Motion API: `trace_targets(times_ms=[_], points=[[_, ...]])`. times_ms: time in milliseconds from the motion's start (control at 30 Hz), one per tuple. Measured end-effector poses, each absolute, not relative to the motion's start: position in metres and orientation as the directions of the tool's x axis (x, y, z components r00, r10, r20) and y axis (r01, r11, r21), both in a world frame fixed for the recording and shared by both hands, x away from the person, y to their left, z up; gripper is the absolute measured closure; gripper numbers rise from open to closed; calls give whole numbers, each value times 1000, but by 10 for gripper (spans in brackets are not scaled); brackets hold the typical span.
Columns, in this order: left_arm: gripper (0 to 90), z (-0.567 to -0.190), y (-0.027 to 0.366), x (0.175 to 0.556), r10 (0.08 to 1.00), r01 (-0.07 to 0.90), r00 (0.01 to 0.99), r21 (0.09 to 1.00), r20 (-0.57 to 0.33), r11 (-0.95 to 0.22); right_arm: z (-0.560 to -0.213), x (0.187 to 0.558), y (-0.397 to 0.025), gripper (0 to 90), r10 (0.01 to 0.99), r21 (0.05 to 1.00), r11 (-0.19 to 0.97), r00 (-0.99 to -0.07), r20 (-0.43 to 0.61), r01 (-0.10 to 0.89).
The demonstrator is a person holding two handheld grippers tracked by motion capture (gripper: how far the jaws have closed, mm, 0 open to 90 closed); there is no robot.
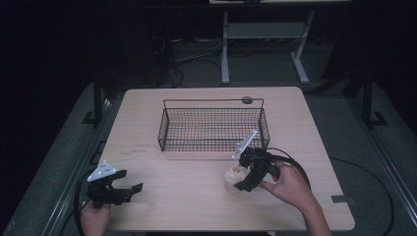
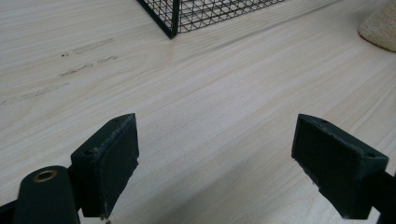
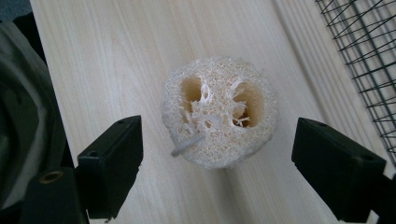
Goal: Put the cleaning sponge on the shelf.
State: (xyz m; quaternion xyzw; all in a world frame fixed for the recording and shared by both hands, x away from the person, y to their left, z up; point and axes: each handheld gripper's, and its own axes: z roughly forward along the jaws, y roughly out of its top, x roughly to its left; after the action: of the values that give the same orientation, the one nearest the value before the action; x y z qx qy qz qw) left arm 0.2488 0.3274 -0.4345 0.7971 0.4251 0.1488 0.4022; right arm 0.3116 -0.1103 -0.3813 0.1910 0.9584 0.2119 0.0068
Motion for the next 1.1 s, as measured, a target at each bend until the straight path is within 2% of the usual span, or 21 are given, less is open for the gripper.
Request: trace_targets(times_ms=[467, 867, 1100], points=[[137, -434, 328, 249, 798, 557, 593, 769, -106, -312, -390, 319, -97, 198, 364, 353, 860, -928, 80, 368], [137, -434, 328, 249, 798, 557, 593, 769, -105, -313, -392, 322, -94, 214, 366, 341, 863, -926, 90, 374], [137, -434, 329, 249, 798, 555, 593, 771, -106, -311, -392, 324, -89, 269, 362, 329, 868, -928, 92, 371]])
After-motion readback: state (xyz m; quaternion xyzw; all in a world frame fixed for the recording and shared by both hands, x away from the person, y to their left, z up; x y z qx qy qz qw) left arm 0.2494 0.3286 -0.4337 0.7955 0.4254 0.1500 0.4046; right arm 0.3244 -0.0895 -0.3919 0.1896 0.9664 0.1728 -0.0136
